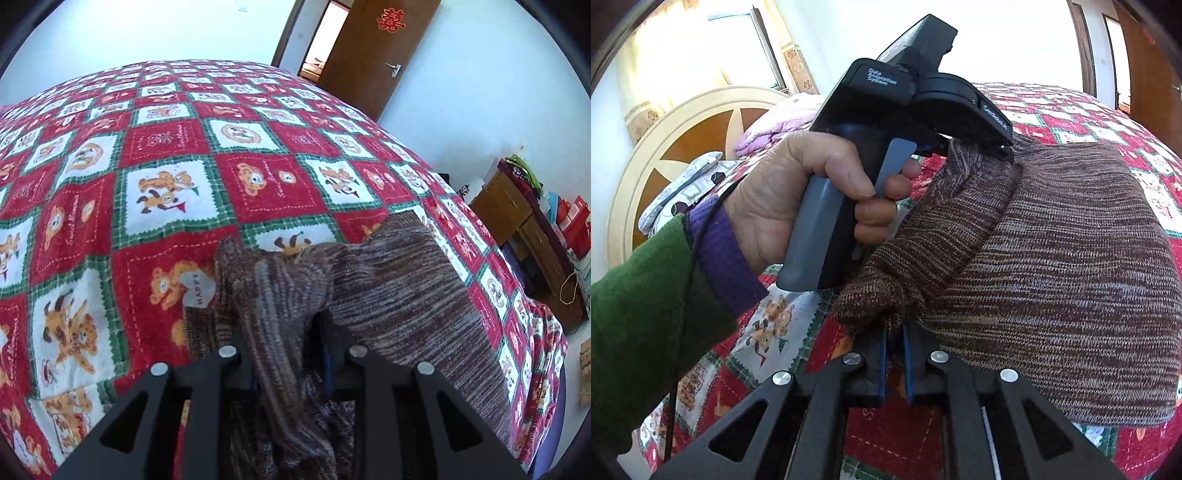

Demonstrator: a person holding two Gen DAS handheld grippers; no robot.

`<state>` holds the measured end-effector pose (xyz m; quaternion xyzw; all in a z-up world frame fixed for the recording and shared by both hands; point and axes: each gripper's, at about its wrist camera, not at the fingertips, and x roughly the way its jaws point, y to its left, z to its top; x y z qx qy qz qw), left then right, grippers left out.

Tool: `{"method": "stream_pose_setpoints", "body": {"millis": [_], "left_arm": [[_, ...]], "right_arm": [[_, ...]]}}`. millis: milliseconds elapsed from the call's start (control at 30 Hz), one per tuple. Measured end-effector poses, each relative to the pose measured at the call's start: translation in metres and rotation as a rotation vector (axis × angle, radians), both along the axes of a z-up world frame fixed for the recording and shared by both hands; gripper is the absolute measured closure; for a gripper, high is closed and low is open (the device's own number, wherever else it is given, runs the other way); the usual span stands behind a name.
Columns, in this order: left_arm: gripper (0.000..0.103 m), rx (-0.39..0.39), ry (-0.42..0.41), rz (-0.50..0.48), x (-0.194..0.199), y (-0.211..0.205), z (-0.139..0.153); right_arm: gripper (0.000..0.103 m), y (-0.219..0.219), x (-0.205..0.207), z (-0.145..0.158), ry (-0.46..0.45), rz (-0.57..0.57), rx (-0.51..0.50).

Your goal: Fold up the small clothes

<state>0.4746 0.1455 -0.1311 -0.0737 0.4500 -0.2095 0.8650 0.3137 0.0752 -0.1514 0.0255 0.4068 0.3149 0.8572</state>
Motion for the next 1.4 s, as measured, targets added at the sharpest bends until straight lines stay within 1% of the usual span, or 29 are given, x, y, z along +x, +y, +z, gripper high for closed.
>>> {"method": "stream_pose_setpoints", "body": {"millis": [100,200,267,333,400,467,533,600,633,700,733,767,833,867,900,933,967,1000,1033,1067,1100,1133,1200,1233,1267,1333,1367,1400], "left_arm": [[0.064,0.059,-0.016,0.018,-0.006,0.002,0.006],[0.056,0.153,-0.056,0.067,-0.017,0.012,0.014],[0.056,0.204,-0.080,0.106,-0.027,0.026,0.019],[0.056,0.227,-0.079,0.137,-0.033,0.036,0.020],[0.057,0.289,-0.095,0.181,-0.045,0.044,0.021],[0.057,0.334,-0.118,0.210,-0.055,0.048,0.023],[0.057,0.363,-0.135,0.241,-0.065,0.052,0.026],[0.057,0.365,-0.144,0.273,-0.074,0.057,0.028],[0.057,0.360,-0.144,0.285,-0.077,0.059,0.029],[0.057,0.359,-0.146,0.307,-0.085,0.063,0.030],[0.057,0.370,-0.149,0.316,-0.088,0.065,0.030],[0.057,0.383,-0.152,0.321,-0.089,0.064,0.030],[0.056,0.398,-0.155,0.322,-0.093,0.063,0.032],[0.055,0.403,-0.156,0.321,-0.094,0.063,0.033],[0.055,0.407,-0.161,0.324,-0.095,0.062,0.034],[0.055,0.409,-0.166,0.327,-0.098,0.061,0.036],[0.055,0.405,-0.174,0.330,-0.099,0.060,0.039],[0.055,0.400,-0.177,0.331,-0.100,0.060,0.040],[0.054,0.389,-0.180,0.333,-0.101,0.059,0.042],[0.052,0.370,-0.183,0.335,-0.104,0.058,0.044],[0.050,0.347,-0.185,0.337,-0.107,0.057,0.046],[0.050,0.327,-0.186,0.341,-0.109,0.057,0.048],[0.050,0.264,-0.180,0.348,-0.116,0.054,0.051],[0.049,0.217,-0.176,0.342,-0.120,0.050,0.053],[0.049,0.185,-0.171,0.334,-0.123,0.045,0.053],[0.049,0.154,-0.164,0.320,-0.125,0.032,0.051],[0.049,0.149,-0.159,0.309,-0.125,0.022,0.048],[0.049,0.157,-0.153,0.299,-0.123,0.011,0.043]], "right_arm": [[0.093,-0.011,0.004,0.003,0.052,0.007,0.067],[0.093,-0.023,0.003,0.006,0.096,0.034,0.129],[0.092,-0.029,0.001,0.009,0.126,0.057,0.160],[0.092,-0.038,-0.001,0.016,0.120,0.064,0.197],[0.093,-0.052,0.003,0.025,0.091,0.024,0.242],[0.093,-0.066,0.010,0.030,0.092,-0.021,0.310],[0.093,-0.070,0.019,0.032,0.103,-0.063,0.310],[0.093,-0.063,0.026,0.026,0.122,-0.087,0.271],[0.093,-0.055,0.029,0.019,0.153,-0.078,0.253],[0.093,-0.039,0.030,0.006,0.208,-0.052,0.253],[0.093,-0.028,0.028,-0.003,0.246,-0.029,0.255],[0.092,-0.020,0.026,-0.009,0.265,-0.014,0.250],[0.092,-0.012,0.016,-0.013,0.236,-0.010,0.243],[0.092,-0.013,0.015,-0.013,0.241,-0.004,0.248],[0.092,-0.014,0.016,-0.013,0.268,0.012,0.271],[0.092,-0.014,0.018,-0.015,0.331,0.058,0.313],[0.092,-0.011,0.019,-0.015,0.376,0.097,0.331],[0.092,-0.010,0.016,-0.012,0.387,0.122,0.316],[0.092,-0.012,0.012,-0.004,0.350,0.116,0.288],[0.092,-0.019,0.010,0.007,0.286,0.091,0.259],[0.092,-0.027,0.011,0.016,0.244,0.057,0.254],[0.092,-0.042,0.015,0.027,0.209,0.009,0.266],[0.092,-0.078,0.032,0.048,0.157,-0.089,0.312],[0.092,-0.093,0.042,0.058,0.126,-0.127,0.316],[0.092,-0.107,0.054,0.067,0.094,-0.161,0.294],[0.092,-0.123,0.078,0.077,0.046,-0.219,0.237],[0.092,-0.127,0.092,0.080,0.037,-0.219,0.214],[0.092,-0.119,0.107,0.078,0.043,-0.198,0.181]]}}
